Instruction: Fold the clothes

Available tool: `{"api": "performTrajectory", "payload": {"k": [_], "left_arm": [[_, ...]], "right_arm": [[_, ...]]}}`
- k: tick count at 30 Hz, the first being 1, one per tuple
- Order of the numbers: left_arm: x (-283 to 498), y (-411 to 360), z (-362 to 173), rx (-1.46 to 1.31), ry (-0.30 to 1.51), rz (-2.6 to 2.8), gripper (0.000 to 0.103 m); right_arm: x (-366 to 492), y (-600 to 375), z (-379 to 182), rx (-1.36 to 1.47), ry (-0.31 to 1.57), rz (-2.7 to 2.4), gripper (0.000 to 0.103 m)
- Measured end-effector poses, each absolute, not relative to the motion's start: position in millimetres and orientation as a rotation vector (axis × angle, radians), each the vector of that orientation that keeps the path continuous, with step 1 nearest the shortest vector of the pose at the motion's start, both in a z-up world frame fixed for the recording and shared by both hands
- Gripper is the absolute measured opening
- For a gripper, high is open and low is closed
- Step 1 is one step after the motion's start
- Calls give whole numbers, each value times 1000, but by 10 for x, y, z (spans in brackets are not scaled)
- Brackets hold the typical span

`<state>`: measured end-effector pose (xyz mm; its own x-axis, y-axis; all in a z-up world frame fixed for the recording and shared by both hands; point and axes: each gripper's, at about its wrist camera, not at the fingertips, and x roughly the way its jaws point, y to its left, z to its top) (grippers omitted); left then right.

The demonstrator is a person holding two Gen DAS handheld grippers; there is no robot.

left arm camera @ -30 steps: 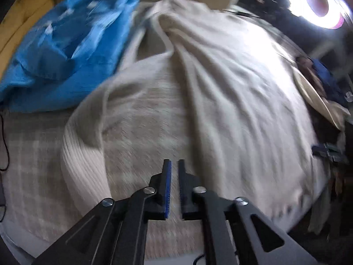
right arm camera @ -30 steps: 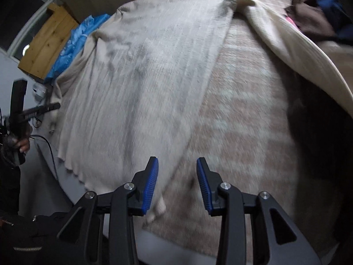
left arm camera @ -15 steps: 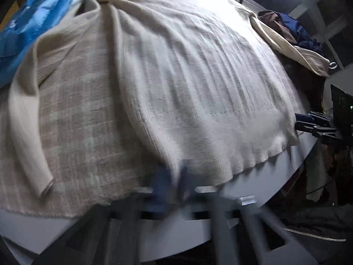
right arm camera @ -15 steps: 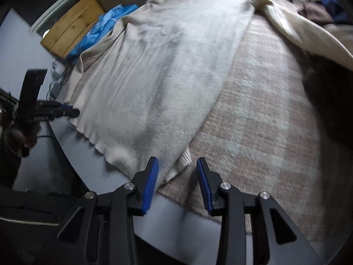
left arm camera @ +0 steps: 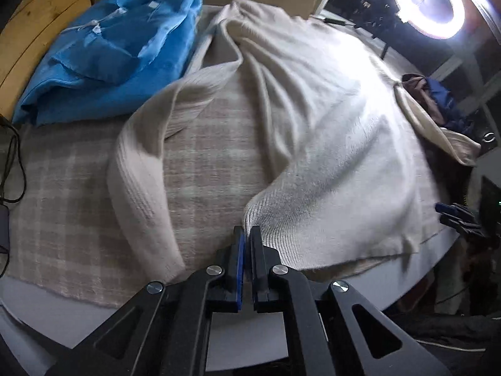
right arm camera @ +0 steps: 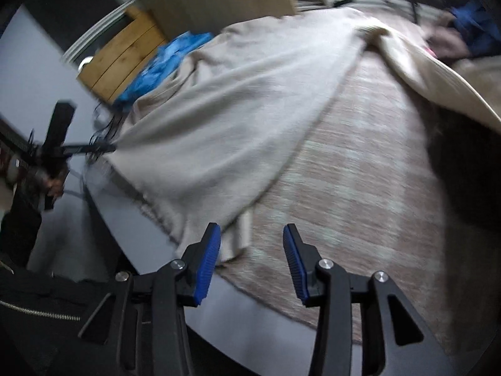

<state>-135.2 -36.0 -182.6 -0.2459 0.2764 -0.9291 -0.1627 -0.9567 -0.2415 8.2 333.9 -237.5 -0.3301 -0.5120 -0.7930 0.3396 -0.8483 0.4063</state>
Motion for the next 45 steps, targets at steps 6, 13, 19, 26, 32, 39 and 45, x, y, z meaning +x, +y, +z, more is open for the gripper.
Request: {"api": "performTrajectory", "payload": {"k": [6,13,19,26,32,39,45], "left_arm": [[-1531,-470,-1929,-1746,-151,2281,3],[-1551,-400,-1868,-1725,-132,2269,3],[-1462,-321,-1503,-1625,-152,2251,3],[-1325,87,-1983,-1741,-83,2062,3],[-1411,150,-2310,-1821,-92,2006,3],[-1503,11,-2205,-1806,-79,2030,3],[-1593,-166,-1846,-1714,-95,2114,3]], "right_arm": [[75,3023,-2411,1395,26,-2135,41],[54,3044,-2584,1392,73,-2127,4],[161,3464,-2220,1378,-280,-2144,3],[549,4247,-1919,1522,-558,-2307,2],[498,4115,-2125,1606,-460,-2343,4],[38,3347,-2334,1526,-335,-2160,24],[-198,3118,-2644,1530,-414,-2064,4]]}}
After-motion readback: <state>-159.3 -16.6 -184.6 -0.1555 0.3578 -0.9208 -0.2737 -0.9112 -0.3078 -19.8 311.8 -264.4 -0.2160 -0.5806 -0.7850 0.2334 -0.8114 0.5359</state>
